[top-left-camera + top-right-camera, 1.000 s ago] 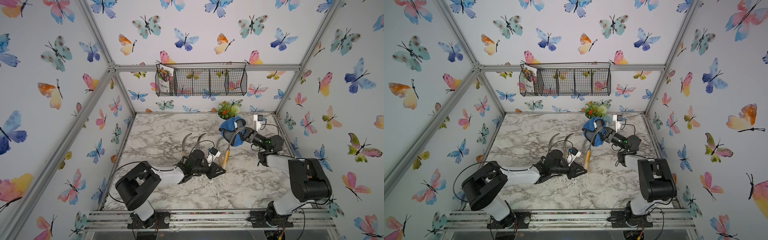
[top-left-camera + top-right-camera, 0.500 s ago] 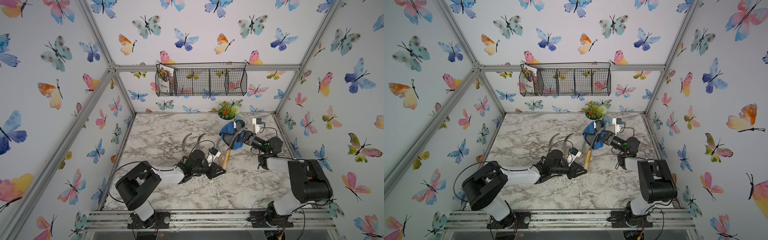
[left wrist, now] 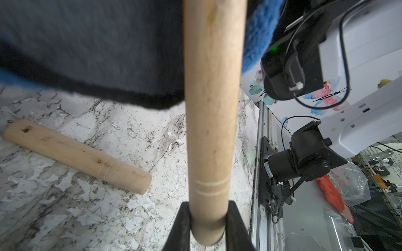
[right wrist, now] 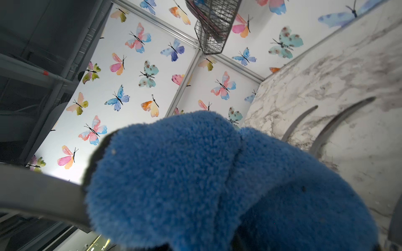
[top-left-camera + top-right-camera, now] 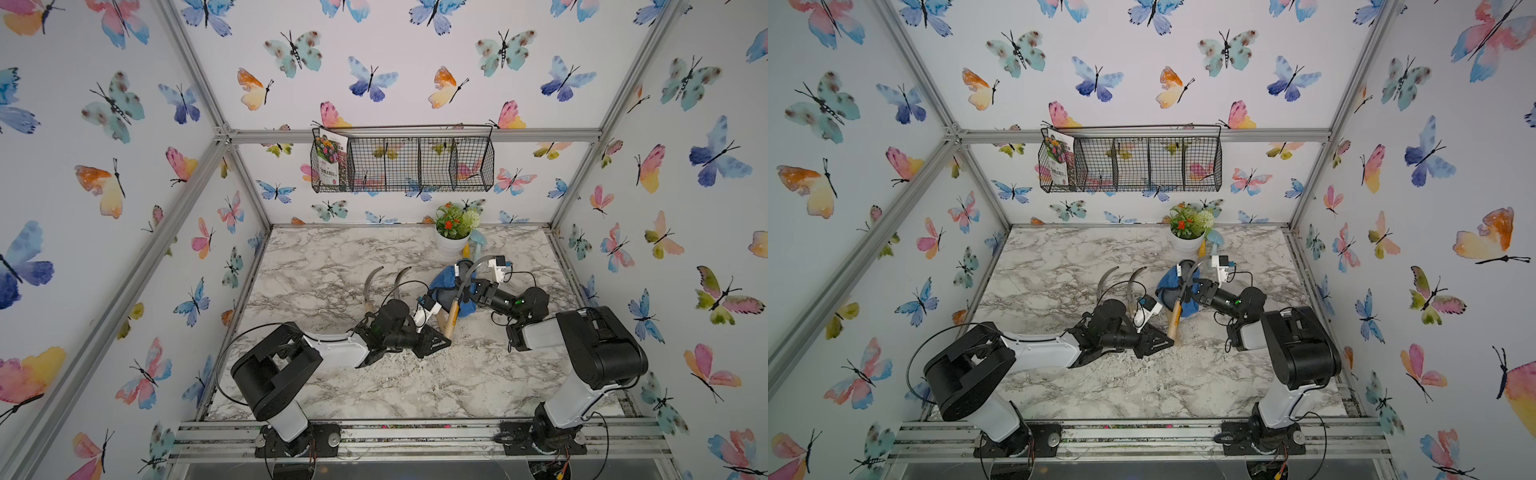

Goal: Wipe small sickles with rags
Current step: Wipe the small sickle, then place the small sickle at the center of the board.

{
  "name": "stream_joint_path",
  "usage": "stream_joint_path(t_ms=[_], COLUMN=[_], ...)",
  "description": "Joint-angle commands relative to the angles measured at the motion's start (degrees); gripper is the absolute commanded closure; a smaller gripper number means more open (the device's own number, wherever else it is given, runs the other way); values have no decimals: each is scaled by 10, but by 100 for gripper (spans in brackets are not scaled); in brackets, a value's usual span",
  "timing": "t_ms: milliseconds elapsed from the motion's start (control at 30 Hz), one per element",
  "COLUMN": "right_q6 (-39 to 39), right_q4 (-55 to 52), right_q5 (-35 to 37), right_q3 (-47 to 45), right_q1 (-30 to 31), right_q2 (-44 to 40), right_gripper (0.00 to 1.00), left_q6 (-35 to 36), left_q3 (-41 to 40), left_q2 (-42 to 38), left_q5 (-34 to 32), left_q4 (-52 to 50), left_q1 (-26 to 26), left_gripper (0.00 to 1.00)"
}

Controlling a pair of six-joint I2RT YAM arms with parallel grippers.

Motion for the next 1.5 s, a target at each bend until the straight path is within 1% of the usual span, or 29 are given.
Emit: stream_joint_path(t_ms=[0,67,200,367,533,600,633,767,900,967,1100,1167,1200,1267,1367,1467], right_q6=[-29,-50,-70,-58,-59,-61,-64,-108,-184,-227,-287,-305,-310,-321,-330,-336], right_q4=[-22,-80,-157,-179,-184,-189,-197,-270,-394,-471,-591,-619,-624,-639,-652,-655], right_q5=[4,8,18,12,8,8,10,24,66,99,167,179,182,187,196,196], right_q3=[57,84,119,136,121,110,103,79,60,53,26,6,-7,-29,-58,-77], right_q1=[-13,-19,-38,-63,-72,-84,-92,-114,-121,-121,-121,-120,-121,-121,-121,-121], right_q2=[-59,-85,-135,-174,-204,-222,-235,-298,-375,-410,-476,-501,-513,-536,-564,-582], right_gripper=[98,98,98,98,98,98,98,98,98,98,98,98,98,98,98,98], left_q6=[9,10,11,11,11,8,7,-1,-18,-33,-79,-111,-112,-103,-98,-100], left_q3=[6,6,8,9,10,10,9,1,-19,-32,-52,-62,-65,-73,-96,-110], left_q2=[-5,-5,-4,-1,-2,-4,-7,-22,-48,-71,-136,-169,-187,-220,-263,-299], left_q5=[-3,-4,-6,-8,-25,-48,-72,-124,-175,-216,-350,-433,-458,-466,-445,-459], left_q4=[5,3,3,1,-8,-19,-25,-40,-42,-50,-109,-144,-155,-159,-140,-153], left_q1=[1,1,1,1,1,2,2,4,9,9,9,9,10,11,11,12], left_gripper=[100,100,100,100,100,100,100,100,100,100,100,100,100,100,100,100])
